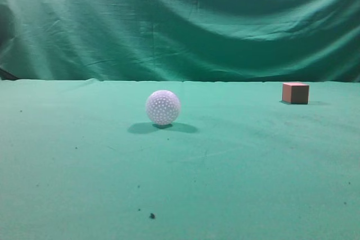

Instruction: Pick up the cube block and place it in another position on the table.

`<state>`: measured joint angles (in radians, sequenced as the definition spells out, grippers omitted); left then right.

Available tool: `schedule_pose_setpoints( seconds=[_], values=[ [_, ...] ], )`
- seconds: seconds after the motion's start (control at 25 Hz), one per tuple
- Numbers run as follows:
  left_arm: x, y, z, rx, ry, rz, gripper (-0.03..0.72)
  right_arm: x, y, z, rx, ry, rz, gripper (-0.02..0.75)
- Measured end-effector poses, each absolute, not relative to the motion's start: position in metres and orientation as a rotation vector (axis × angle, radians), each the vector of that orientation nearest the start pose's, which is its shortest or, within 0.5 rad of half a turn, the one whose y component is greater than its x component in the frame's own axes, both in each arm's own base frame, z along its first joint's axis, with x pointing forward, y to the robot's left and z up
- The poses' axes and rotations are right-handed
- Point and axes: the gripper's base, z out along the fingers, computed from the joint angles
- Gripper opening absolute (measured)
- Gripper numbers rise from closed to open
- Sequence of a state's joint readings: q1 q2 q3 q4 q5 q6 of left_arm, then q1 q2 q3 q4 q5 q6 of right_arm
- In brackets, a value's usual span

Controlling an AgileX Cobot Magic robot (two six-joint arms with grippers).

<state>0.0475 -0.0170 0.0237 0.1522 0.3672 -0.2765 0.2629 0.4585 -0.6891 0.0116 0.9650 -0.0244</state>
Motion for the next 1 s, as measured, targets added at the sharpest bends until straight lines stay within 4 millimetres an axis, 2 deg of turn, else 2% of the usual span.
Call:
schedule_pose_setpoints(
  seconds=[0.16,0.4,0.68,1.0],
  values=[
    [0.052,0.007,0.173,-0.206,1.842,-0.010,0.262,0.058,0.012,0.296,-0.209,2.028,0.120,0.000],
    [0.052,0.007,0.173,-0.206,1.842,-0.010,0.262,0.045,0.004,0.235,-0.076,1.844,0.054,0.000],
    [0.052,0.007,0.173,-0.206,1.842,-0.010,0.262,0.052,0.003,0.175,-0.037,1.872,0.036,0.000],
    [0.052,0.007,0.173,-0.206,1.842,-0.010,0.262,0.052,0.004,0.169,-0.013,1.897,0.076,0.000]
  ],
)
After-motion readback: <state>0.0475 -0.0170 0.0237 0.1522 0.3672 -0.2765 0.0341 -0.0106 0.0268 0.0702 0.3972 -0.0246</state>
